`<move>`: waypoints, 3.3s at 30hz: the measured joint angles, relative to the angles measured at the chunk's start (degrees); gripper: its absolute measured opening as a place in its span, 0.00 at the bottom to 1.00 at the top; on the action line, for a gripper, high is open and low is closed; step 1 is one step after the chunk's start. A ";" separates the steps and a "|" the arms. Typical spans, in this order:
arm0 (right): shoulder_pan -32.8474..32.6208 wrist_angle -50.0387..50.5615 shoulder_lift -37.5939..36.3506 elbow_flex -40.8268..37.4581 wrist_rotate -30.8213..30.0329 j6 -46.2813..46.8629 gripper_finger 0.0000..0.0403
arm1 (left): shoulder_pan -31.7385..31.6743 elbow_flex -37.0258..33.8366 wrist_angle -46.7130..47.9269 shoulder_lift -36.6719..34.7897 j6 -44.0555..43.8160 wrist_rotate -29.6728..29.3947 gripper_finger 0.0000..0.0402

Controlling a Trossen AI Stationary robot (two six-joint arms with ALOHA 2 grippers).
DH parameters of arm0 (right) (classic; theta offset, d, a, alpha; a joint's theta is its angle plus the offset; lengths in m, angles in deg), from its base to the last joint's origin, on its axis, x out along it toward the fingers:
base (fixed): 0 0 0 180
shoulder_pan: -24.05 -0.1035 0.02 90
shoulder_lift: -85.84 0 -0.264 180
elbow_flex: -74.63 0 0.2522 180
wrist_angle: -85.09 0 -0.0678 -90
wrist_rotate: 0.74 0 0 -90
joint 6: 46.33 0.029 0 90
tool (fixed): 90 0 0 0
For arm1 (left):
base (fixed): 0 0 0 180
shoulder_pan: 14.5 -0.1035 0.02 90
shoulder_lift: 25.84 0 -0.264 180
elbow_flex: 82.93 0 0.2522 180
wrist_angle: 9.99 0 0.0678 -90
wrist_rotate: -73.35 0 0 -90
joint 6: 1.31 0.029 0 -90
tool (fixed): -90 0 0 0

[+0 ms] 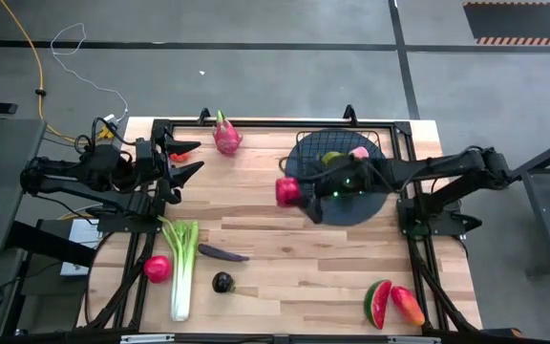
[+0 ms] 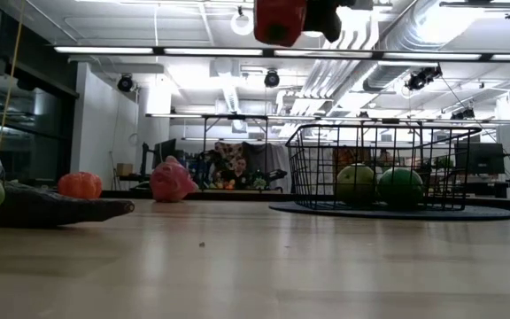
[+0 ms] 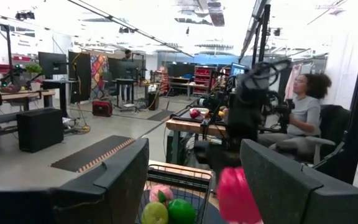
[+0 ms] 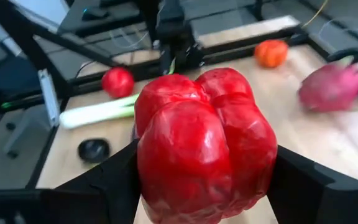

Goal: Build produce basket
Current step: Put the bell pepper into the wire basket

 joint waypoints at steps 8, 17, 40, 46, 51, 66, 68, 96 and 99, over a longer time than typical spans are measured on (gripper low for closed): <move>2.00 2.40 -10.28 -0.02 -1.90 -4.32 0.66 | 0.00 0.00 0.02 0.01 -0.37 0.01 0.60; 1.45 -13.13 -21.29 -13.32 -3.80 -2.13 0.66 | 0.00 0.00 0.17 0.01 -0.44 0.02 0.60; 1.83 -14.74 -24.18 -17.18 -10.74 4.55 0.66 | 0.04 0.00 1.75 0.05 -2.45 -0.66 0.60; 8.81 6.64 -16.55 -8.54 -15.43 16.36 0.66 | 0.04 0.02 1.73 0.15 -2.44 -1.03 0.60; 17.32 30.08 -6.04 2.22 -14.56 22.91 0.66 | 0.04 0.01 1.73 0.30 -1.50 -1.87 0.60; 25.29 34.14 16.06 5.22 -4.75 5.19 0.70 | 0.04 0.02 1.73 0.34 -0.46 -2.78 0.60; 25.26 34.00 17.59 5.18 -4.75 3.09 0.70 | 0.04 0.02 1.70 0.34 -0.46 -2.78 0.60; 25.29 30.94 19.70 5.15 -4.73 -14.67 0.79 | 0.04 0.02 1.68 0.34 -0.46 -2.75 0.60; 25.27 30.95 19.70 5.14 -5.45 -14.87 0.90 | 0.04 0.02 1.68 0.34 -0.46 -2.73 0.60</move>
